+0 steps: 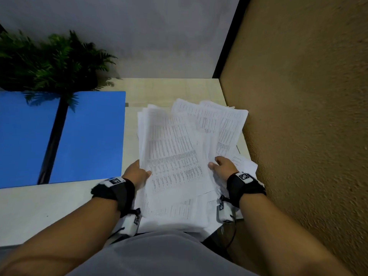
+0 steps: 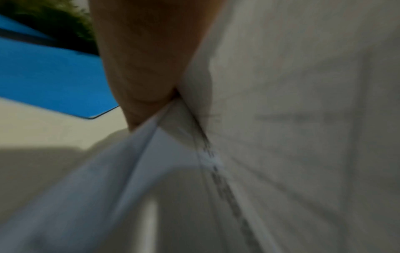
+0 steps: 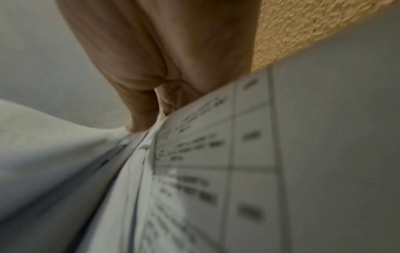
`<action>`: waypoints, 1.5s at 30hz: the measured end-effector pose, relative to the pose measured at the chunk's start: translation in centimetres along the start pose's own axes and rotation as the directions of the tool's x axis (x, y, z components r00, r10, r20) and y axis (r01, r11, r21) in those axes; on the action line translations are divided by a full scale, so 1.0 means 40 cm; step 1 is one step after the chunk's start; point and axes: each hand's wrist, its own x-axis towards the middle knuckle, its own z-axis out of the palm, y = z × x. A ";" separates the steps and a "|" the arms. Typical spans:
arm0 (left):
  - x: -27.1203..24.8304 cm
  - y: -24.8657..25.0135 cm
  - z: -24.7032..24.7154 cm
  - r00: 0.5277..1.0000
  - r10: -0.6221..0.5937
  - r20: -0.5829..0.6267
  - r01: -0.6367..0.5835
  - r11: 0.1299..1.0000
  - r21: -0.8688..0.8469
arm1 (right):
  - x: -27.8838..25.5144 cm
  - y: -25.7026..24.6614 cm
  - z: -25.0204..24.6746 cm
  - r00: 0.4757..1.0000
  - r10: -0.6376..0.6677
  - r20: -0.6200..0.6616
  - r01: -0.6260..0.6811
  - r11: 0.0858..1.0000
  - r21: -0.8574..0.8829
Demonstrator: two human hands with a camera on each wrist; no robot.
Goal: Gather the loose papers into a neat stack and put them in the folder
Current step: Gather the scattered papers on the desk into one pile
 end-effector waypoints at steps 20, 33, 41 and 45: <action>-0.010 -0.032 -0.015 0.997 -0.041 0.072 0.064 0.935 -0.349 | -0.020 0.073 0.029 0.910 0.201 -0.362 -0.092 0.950 0.297; -0.037 0.027 0.039 0.998 -0.059 0.008 0.060 0.989 -0.135 | -0.087 -0.004 0.040 0.953 0.158 -0.259 -0.095 0.966 0.240; -0.045 0.030 0.048 0.981 -0.021 0.193 -0.005 0.991 0.131 | -0.082 -0.013 0.057 0.981 0.056 0.187 -0.127 0.910 0.395; -0.071 0.036 0.018 0.973 0.031 0.230 -0.017 0.998 -0.062 | -0.089 0.004 0.046 0.998 0.015 0.055 -0.033 0.941 0.337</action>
